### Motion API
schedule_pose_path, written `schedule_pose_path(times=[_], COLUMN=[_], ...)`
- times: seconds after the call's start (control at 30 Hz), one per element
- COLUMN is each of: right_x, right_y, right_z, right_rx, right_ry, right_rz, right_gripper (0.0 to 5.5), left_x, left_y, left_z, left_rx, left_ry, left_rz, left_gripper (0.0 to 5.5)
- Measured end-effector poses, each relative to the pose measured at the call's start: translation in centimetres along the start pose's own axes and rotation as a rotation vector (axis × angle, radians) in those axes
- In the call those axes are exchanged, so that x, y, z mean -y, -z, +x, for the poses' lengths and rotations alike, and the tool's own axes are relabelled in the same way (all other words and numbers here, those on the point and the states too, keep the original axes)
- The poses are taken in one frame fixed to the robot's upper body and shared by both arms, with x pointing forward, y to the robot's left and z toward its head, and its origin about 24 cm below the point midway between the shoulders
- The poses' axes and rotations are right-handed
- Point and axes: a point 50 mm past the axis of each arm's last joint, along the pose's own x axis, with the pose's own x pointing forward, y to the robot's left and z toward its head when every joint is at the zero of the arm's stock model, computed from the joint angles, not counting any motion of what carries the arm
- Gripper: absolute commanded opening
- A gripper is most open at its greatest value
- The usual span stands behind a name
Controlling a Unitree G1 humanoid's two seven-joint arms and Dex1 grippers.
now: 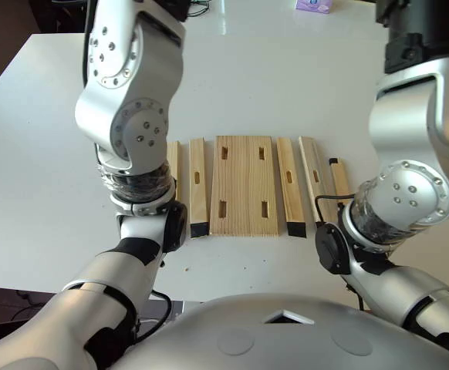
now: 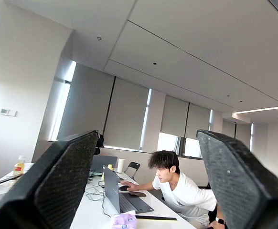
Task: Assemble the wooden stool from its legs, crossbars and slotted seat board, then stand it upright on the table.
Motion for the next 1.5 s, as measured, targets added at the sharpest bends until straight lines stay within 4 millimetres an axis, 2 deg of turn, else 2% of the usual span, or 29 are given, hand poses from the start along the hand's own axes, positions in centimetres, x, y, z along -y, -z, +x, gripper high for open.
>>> schedule_pose_path(times=[0.1, 0.17, 0.3, 0.57, 0.73, 0.87, 1.0, 1.07, 1.17, 1.2, 1.27, 1.33, 1.4, 1.47, 1.5], right_x=[0.2, 0.5, -0.3, -0.4, -0.3, 0.1, -0.9, -1.1, -0.5, 1.5, 5.4, 10.4, 14.4, 17.6, 18.1], right_y=[-0.3, -0.7, 0.5, 3.2, 4.2, 3.7, 2.7, 2.8, 3.2, 3.8, 5.3, 7.2, 8.7, 10.1, 10.5], right_z=[0.3, 0.7, 1.4, 2.8, 3.2, 3.2, 3.2, 3.2, 3.0, 1.7, -0.6, -4.0, -7.6, -11.8, -12.9], right_rx=[0.019, 0.066, 0.050, -0.023, -0.062, -0.046, -0.003, -0.019, -0.077, -0.105, -0.174, -0.280, -0.389, -0.505, -0.542], right_ry=[0.004, 0.020, -0.006, -0.009, -0.004, 0.014, -0.024, -0.039, 0.002, 0.038, 0.118, 0.217, 0.287, 0.305, 0.300], right_rz=[-0.040, 0.003, 0.027, 0.062, 0.071, 0.036, 0.045, 0.044, 0.000, -0.031, -0.094, -0.198, -0.295, -0.378, -0.389], right_gripper=[3.59, 3.59, 3.59, 3.59, 3.59, 3.59, 3.59, 3.59, 3.59, 3.59, 3.59, 3.59, 3.59, 3.59, 3.59], left_x=[-0.2, -0.5, -0.4, -2.4, -2.8, -3.2, -3.9, -4.8, -6.6, -7.9, -9.8, -11.6, -12.6, -13.3, -13.4], left_y=[0.1, -0.3, -0.8, 1.5, 1.8, 3.1, 4.8, 5.0, 4.9, 5.5, 6.1, 6.9, 8.0, 9.6, 10.1], left_z=[0.1, 0.4, 1.3, 2.8, 2.9, 3.3, 3.4, 1.8, -2.9, -5.2, -7.7, -10.3, -13.2, -17.2, -18.6], left_rx=[-0.018, -0.010, -0.005, -0.080, -0.071, -0.100, -0.146, -0.172, -0.214, -0.266, -0.320, -0.365, -0.418, -0.515, -0.554], left_ry=[-0.017, -0.033, -0.034, -0.088, -0.119, -0.105, -0.106, -0.144, -0.228, -0.282, -0.352, -0.401, -0.427, -0.452, -0.460], left_rz=[-0.043, -0.055, -0.021, 0.072, 0.125, 0.120, 0.095, 0.112, 0.165, 0.197, 0.245, 0.302, 0.346, 0.381, 0.380], left_gripper=[3.80, 3.80, 3.80, 3.80, 3.80, 3.80, 3.80, 3.80, 3.80, 3.80, 3.80, 3.80, 3.80, 3.80, 3.80])
